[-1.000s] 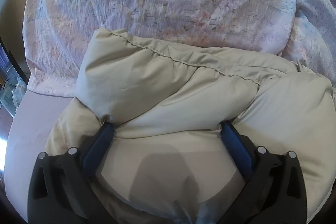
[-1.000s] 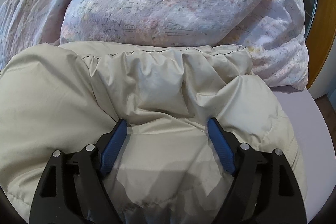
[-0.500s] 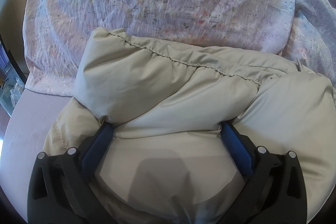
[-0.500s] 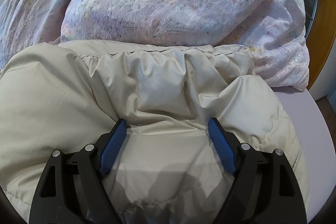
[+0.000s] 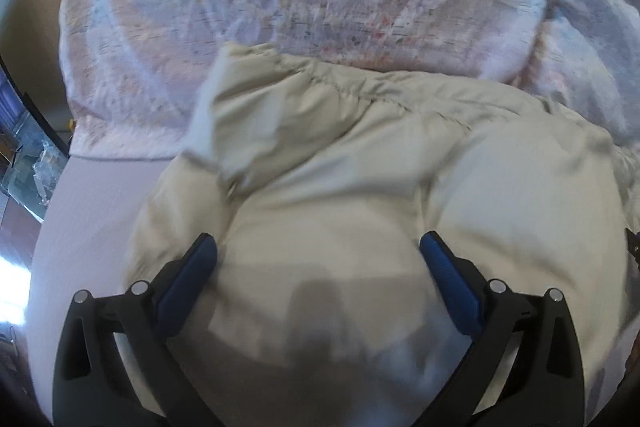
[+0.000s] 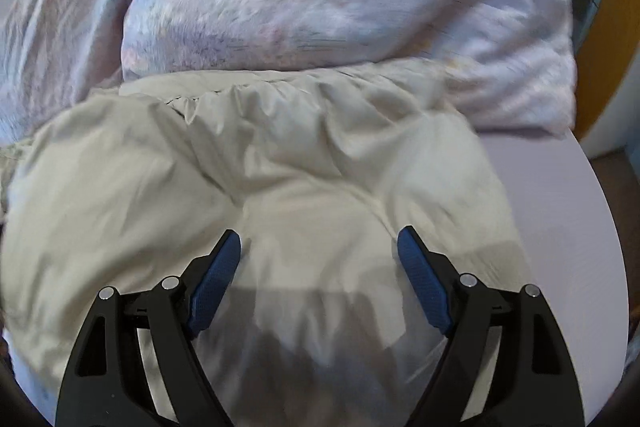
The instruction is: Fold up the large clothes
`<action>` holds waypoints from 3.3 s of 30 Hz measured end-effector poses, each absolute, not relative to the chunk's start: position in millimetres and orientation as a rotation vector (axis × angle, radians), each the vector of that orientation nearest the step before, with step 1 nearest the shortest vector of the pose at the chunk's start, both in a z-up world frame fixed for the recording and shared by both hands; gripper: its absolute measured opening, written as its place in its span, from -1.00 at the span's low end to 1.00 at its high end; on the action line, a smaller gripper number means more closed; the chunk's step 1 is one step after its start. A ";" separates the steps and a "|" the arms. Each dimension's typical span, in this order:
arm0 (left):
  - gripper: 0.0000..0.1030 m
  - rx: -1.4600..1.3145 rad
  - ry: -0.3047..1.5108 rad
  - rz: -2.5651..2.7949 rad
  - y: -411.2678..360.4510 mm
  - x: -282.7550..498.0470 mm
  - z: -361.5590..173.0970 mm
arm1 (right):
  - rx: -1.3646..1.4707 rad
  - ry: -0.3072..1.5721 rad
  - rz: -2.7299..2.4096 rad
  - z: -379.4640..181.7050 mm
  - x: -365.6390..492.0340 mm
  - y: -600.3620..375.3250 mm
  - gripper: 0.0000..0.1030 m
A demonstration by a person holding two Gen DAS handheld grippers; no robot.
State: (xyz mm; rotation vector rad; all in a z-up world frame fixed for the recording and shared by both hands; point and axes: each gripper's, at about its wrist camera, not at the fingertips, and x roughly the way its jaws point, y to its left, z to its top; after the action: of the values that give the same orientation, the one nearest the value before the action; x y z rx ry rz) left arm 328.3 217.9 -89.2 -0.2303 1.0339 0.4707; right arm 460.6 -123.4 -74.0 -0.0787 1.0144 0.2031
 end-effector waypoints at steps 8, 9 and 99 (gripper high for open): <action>0.96 -0.300 1.040 0.479 232.2 256.6 -63.3 | 0.292 1.121 0.055 -62.8 434.0 -228.0 0.73; 0.96 -0.312 1.050 0.487 236.6 250.1 -65.6 | 0.356 1.161 0.049 -70.6 435.1 -239.6 0.73; 0.54 -0.746 1.034 0.482 234.8 94.7 -74.3 | -0.265 1.098 0.411 -84.4 283.2 -45.8 0.28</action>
State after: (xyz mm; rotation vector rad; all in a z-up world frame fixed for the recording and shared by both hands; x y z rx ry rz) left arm 94.7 234.8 -74.3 -0.7458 1.0338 0.4823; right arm 283.2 -45.8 -84.4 -0.2651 1.0982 0.4114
